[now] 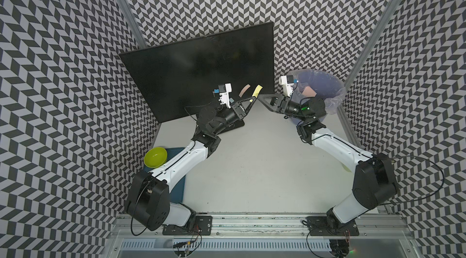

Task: Remove the sticky note from the monitor
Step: Tear off the sticky note from the monitor.

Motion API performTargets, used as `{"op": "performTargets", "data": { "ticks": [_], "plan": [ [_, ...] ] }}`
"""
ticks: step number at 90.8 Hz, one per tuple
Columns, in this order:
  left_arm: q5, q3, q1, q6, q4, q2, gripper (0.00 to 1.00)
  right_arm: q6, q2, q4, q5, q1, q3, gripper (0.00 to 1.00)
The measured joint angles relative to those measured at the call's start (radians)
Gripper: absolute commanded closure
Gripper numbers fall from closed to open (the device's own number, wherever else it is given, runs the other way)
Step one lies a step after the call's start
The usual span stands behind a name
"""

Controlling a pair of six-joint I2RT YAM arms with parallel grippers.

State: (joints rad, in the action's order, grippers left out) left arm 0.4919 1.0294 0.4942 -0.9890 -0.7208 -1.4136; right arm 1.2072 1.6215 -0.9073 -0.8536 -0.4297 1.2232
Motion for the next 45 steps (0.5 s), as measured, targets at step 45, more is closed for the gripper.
{"op": "performTargets", "data": {
  "ticks": [45],
  "plan": [
    [0.010, 0.000, 0.010, 0.033, 0.008, 0.000, 1.00, 0.081, 0.048, -0.064, -0.005, 0.001, 0.009, 1.00]
  ]
}}
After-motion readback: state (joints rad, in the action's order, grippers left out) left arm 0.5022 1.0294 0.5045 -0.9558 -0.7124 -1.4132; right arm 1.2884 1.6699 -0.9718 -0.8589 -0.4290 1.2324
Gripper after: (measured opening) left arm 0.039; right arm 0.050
